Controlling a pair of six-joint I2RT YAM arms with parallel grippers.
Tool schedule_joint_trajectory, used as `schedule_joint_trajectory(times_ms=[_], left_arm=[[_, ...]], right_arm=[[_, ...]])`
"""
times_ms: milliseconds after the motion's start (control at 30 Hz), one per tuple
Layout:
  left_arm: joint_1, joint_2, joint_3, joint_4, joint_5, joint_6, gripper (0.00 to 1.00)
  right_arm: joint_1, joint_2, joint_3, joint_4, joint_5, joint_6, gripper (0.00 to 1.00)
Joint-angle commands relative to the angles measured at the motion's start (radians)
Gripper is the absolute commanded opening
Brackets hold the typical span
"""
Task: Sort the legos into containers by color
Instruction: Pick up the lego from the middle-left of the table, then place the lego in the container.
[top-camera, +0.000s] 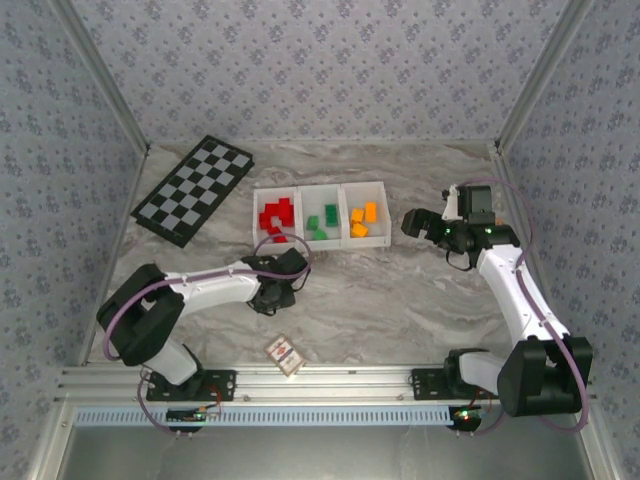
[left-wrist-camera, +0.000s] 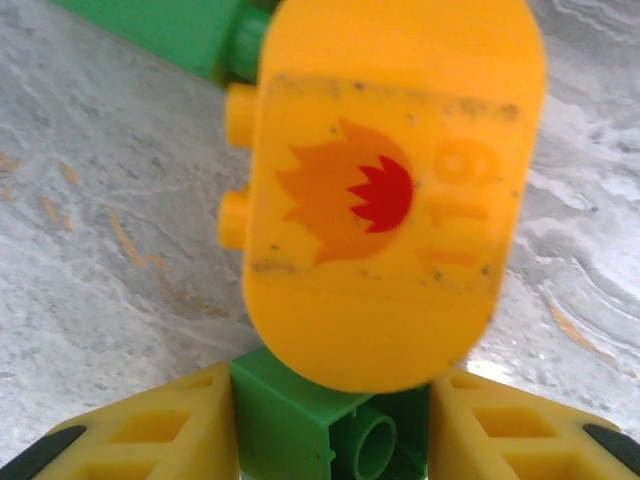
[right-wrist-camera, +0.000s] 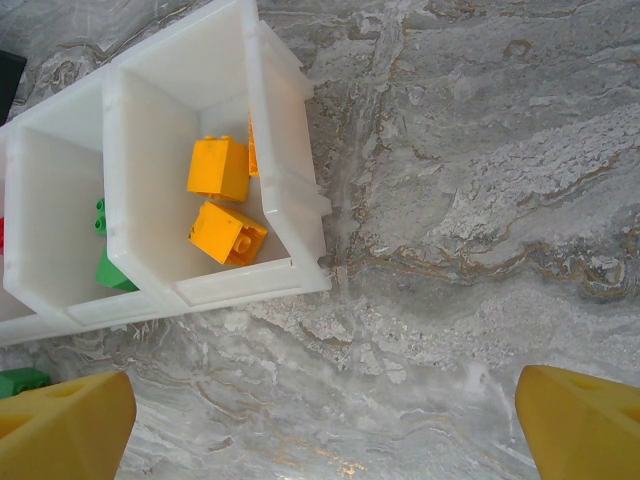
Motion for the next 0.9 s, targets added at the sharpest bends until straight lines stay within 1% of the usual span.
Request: schedule_joint_trajectory(times_ms=[0, 267, 367, 467, 567, 733, 800, 867], left_arm=[[-0.019, -0.036, 0.005, 0.012, 0.027, -0.014, 0.44], [-0.08, -0.112, 0.11, -0.072, -0.018, -0.014, 0.42], [-0.085, -0.136, 0.167, -0.097, -0.046, 0.011, 0.42], [-0.077, -0.125, 0.25, -0.11, -0.106, 0.075, 0.42], [-0.031, -0.058, 0.369, -0.11, -0.106, 0.17, 0.42], [0.07, 0.131, 0.625, -0.139, -0.065, 0.348, 0.43], [0.118, 0.227, 0.74, -0.141, -0.024, 0.412, 0.43], [0.164, 0.338, 0.889, -0.178, 0.023, 0.46, 0.43]], right_arm=[[0.0, -0.003, -0.01, -0.009, -0.016, 0.005, 1.0], [0.0, -0.003, -0.009, -0.007, -0.013, 0.005, 1.0], [0.0, -0.001, -0.01, -0.005, -0.013, 0.006, 1.0], [-0.002, 0.001, -0.009, 0.001, -0.017, 0.007, 1.0], [-0.001, 0.006, -0.006, 0.003, -0.021, 0.011, 1.0], [0.0, 0.003, 0.0, -0.012, -0.021, 0.006, 1.0], [0.0, -0.004, 0.001, -0.016, -0.016, 0.005, 1.0], [-0.001, -0.01, 0.003, -0.022, -0.013, 0.003, 1.0]])
